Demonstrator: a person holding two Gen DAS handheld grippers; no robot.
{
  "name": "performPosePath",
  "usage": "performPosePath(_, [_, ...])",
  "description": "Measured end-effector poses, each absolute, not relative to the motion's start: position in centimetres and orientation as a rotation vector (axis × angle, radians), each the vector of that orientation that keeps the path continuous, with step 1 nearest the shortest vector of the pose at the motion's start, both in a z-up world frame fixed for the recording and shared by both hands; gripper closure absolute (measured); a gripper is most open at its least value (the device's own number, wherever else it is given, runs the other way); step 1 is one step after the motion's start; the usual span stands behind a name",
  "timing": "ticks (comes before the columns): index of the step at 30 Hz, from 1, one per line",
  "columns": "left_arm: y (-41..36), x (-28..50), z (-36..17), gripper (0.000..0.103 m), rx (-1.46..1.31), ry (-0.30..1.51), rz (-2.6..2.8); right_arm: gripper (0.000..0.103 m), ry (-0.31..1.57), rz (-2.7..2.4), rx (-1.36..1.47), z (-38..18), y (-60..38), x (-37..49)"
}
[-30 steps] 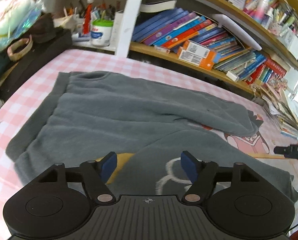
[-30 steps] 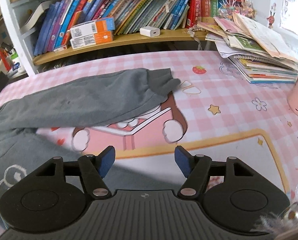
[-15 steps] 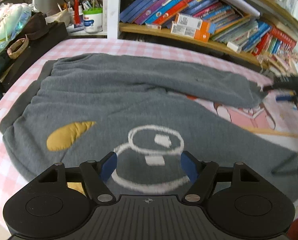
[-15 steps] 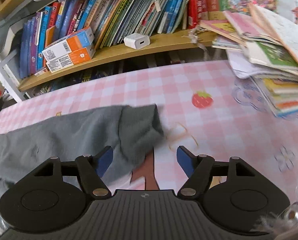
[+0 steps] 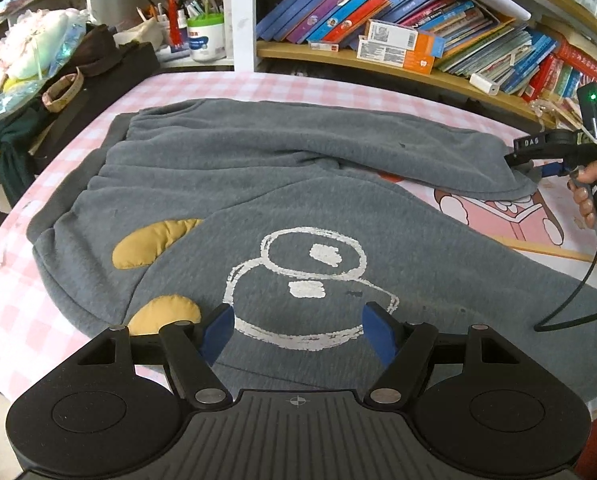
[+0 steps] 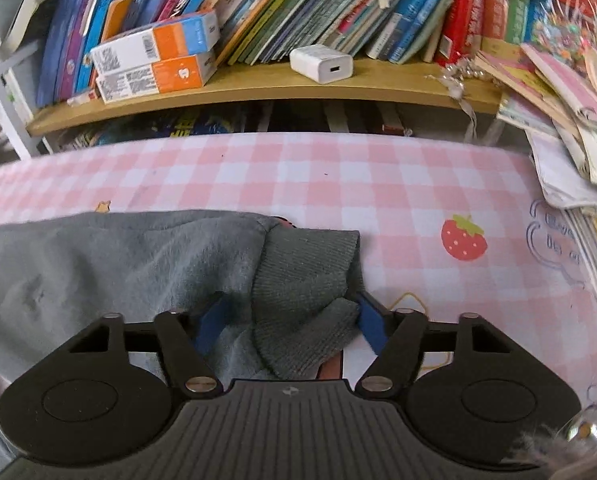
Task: Fold clothes
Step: 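Grasp the sleeve cuff with the right gripper and straighten the sleeve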
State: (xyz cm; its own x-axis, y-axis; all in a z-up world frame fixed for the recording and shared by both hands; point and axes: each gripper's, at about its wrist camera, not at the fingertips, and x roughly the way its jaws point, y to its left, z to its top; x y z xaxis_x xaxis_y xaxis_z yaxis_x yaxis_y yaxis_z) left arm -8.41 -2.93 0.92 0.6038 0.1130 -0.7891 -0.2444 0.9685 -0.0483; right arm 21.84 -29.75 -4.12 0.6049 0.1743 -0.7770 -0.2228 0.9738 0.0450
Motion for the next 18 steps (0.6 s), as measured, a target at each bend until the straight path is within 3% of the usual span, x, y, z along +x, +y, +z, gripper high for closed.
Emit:
performPosePath(3, [-3.1, -8.2, 1.0, 0.031, -0.15, 0.898, 0.209, 0.063, 0.887, 0.265, -0.065, -4.1, -29.8, 21.7])
performPosePath(5, [-3.3, -8.0, 1.2, 0.031, -0.141, 0.895, 0.202, 0.081, 0.88, 0.286, -0.066, -3.8, -29.9, 21.5])
performPosePath(8, [-3.5, -7.8, 1.4, 0.031, -0.13, 0.89, 0.194, 0.087, 0.77, 0.317, -0.056, -0.9, -30.1, 20.1])
performPosePath(11, [-3.4, -7.7, 1.5, 0.03, -0.143, 0.89, 0.195, 0.087, 0.554, 0.334, -0.029, 3.9, -30.6, 17.4])
performPosePath(13, [-3.3, -7.6, 1.5, 0.03, -0.157, 0.892, 0.199, 0.086, 0.506, 0.305, -0.027, 5.2, -30.6, 16.8])
performPosePath(15, [-3.3, -7.5, 1.5, 0.03, -0.158, 0.891, 0.195, 0.077, 0.49, 0.268, -0.033, 5.8, -30.6, 16.6])
performPosePath(17, [-3.2, -7.6, 1.6, 0.03, -0.154, 0.888, 0.19, 0.05, 0.564, 0.213, -0.098, 4.1, -30.1, 18.0])
performPosePath(18, [-3.2, -7.6, 1.6, 0.03, -0.15, 0.886, 0.188, 0.051, 0.621, 0.181, -0.139, 2.8, -30.0, 19.0])
